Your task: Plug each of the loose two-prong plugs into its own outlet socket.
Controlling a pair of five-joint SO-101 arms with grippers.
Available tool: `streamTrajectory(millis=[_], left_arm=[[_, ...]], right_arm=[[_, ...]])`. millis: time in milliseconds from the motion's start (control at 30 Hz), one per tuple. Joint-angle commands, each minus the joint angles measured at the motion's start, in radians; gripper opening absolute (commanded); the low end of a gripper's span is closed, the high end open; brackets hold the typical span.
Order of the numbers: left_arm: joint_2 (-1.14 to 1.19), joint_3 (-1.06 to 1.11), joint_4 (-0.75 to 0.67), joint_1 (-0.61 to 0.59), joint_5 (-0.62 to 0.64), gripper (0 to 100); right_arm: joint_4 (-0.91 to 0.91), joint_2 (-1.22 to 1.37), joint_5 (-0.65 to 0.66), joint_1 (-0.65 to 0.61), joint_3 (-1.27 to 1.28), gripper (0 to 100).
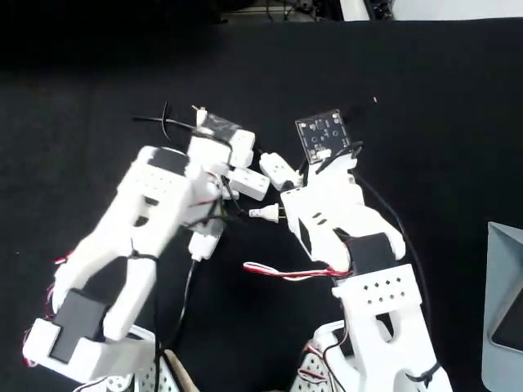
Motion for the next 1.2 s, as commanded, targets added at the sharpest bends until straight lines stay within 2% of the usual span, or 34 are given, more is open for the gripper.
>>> streamTrajectory(millis=[0,233,467,667,833,900,967,1100,1167], left_arm=[[-0.014,0.059,-0.086,0.094,0.032,21],[0.023,0.199,-0.242,0.071,0.026,21],[0.098,0.17,-0.25,-0.065,0.009,21],[0.101,0.173,-0.253,-0.073,-0.023,21],[0.101,0.154,-0.255,-0.076,-0.025,11],[0.101,0.153,-0.255,-0.09,-0.026,11],[0.101,0.153,-0.252,-0.105,-0.026,14],[0.1,0.154,-0.249,-0.174,-0.026,29],[0.1,0.139,-0.25,-0.214,-0.028,32]], right_arm=[[-0.012,-0.01,0.0,0.008,-0.012,1.1],[-0.012,-0.01,0.002,0.008,-0.012,1.1],[-0.012,-0.01,0.002,0.008,-0.012,1.1],[-0.012,-0.01,0.002,0.009,-0.012,1.1],[-0.012,-0.01,0.002,0.009,-0.012,1.1],[-0.012,-0.01,0.002,0.009,-0.012,1.1],[-0.012,-0.01,0.002,0.009,-0.012,1.1],[-0.012,-0.01,0.002,0.009,-0.012,1.1],[-0.012,-0.01,0.002,0.009,-0.012,1.1]])
